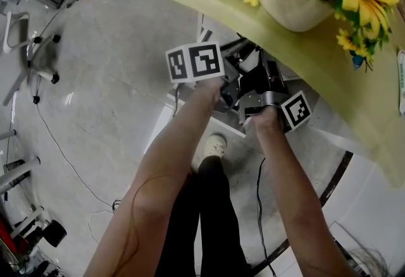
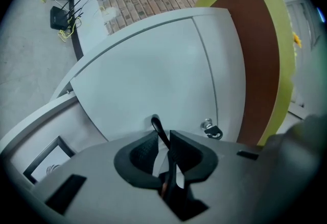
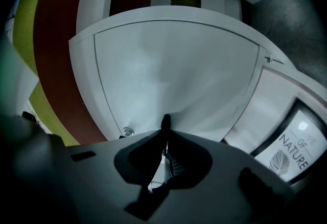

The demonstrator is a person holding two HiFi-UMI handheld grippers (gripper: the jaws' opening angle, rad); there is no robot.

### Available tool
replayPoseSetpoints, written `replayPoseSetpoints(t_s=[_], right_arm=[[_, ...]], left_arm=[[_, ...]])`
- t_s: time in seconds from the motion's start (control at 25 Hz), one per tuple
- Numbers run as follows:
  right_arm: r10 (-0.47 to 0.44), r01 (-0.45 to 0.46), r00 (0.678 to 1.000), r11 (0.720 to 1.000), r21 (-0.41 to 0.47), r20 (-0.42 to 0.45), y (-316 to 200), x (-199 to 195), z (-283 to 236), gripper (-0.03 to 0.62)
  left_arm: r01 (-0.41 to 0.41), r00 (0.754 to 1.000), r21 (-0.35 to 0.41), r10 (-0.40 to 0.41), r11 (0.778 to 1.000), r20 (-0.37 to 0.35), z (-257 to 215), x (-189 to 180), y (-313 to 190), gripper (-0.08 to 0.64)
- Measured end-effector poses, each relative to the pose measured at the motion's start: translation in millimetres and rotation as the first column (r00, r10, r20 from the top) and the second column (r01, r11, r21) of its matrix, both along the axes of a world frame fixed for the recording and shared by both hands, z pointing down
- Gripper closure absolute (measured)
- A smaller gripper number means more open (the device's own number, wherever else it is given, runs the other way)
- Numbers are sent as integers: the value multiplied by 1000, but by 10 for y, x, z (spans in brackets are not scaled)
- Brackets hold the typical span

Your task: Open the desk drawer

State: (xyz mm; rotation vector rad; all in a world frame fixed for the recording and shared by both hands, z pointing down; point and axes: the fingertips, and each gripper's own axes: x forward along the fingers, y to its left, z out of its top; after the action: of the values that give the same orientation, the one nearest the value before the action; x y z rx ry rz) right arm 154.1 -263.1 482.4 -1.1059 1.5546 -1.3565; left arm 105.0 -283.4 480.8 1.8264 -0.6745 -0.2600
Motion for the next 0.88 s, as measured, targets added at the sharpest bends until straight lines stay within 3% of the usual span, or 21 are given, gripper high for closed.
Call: replayPoseSetpoints(t_s=[0.88], right_arm=[[-5, 7, 999, 998, -57, 44, 673, -270, -9, 554]], left_arm=[[14, 1000, -54, -14, 998, -1, -20, -274, 694, 485]])
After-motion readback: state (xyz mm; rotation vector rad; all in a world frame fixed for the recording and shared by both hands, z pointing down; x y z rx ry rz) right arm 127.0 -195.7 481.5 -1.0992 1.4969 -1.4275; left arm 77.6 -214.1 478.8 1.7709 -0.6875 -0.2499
